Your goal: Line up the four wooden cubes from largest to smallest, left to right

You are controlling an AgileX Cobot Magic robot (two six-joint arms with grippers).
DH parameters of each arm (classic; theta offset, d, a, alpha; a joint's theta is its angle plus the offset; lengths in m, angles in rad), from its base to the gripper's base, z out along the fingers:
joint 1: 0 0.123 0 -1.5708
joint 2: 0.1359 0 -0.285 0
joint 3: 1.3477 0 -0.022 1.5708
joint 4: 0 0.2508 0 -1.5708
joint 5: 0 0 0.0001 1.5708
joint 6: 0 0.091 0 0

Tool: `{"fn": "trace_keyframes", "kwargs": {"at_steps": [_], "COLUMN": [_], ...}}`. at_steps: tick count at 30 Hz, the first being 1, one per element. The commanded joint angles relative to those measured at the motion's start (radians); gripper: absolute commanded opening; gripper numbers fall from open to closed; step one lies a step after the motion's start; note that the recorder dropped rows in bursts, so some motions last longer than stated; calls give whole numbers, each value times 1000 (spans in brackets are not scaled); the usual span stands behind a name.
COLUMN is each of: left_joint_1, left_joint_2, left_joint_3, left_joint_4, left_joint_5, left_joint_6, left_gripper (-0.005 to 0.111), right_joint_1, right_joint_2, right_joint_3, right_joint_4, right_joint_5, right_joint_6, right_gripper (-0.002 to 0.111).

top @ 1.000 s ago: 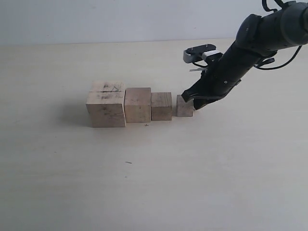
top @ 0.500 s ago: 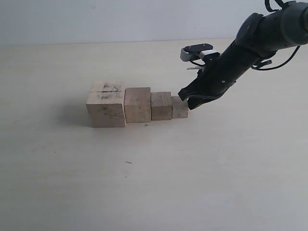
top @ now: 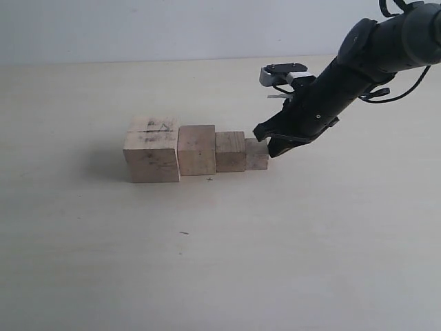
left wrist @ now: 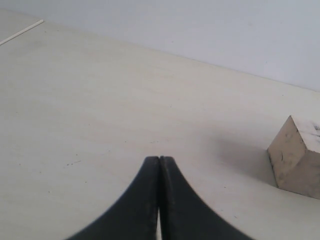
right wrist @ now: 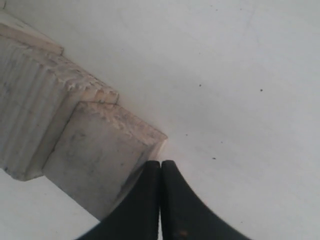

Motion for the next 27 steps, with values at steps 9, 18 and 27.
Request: {"fn": "trace_keyframes", "kwargs": {"at_steps": [9,18,27], "left_joint_1": [-7,-7,-7], "left_joint_2": [-6,-6,-6], "left_joint_3": [0,0,0], "left_joint_4": [-2,-2,-2], "left_joint_5": [-3,-3,-3], "left_joint_6": [3,3,3], "left_gripper": [0,0,0], "right_joint_1": [0,-6,1], "right_joint_2": [-23,-246,-663], "right_joint_3": [-3,76,398], "right_joint_4": [-38,-330,-116], "right_joint_5": [-10,-168,-325], "right_joint_6": [76,408,418], "right_gripper": [0,0,0]}}
